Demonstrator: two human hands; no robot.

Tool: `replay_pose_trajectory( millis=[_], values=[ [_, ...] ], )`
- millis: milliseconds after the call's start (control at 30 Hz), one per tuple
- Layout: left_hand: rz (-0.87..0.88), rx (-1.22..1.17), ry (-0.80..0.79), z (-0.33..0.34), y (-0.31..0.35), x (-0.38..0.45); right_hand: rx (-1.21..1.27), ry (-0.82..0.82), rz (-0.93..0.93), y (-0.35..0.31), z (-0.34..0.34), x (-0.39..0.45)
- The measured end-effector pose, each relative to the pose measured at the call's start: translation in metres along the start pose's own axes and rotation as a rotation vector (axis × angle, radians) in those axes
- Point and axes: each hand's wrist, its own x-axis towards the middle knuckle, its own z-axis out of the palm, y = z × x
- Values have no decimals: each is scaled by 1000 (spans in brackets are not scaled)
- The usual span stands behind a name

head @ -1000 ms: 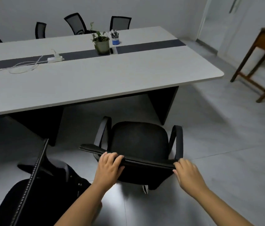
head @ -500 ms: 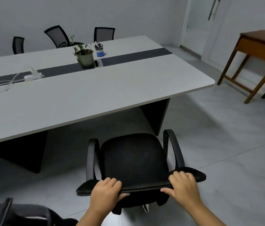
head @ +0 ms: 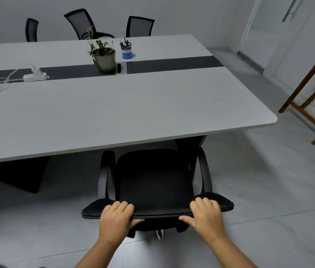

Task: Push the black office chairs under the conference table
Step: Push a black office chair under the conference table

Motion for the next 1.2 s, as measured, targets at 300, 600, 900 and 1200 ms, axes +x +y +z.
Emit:
replay_pose_trajectory(
  millis=[300, 600, 900, 1200],
  values=[
    [-54, 53, -23, 16, 25, 35, 36, 70, -122, 49, 28, 43],
    [30, 53, -13, 37, 35, 88, 159, 78, -43, 83, 50, 77],
    [76, 47, 56, 71, 0, 132, 149, 97, -10, 81, 77, 121],
    [71, 44, 76, 105, -38, 193, 148, 1, 36, 79, 102, 193]
  ],
)
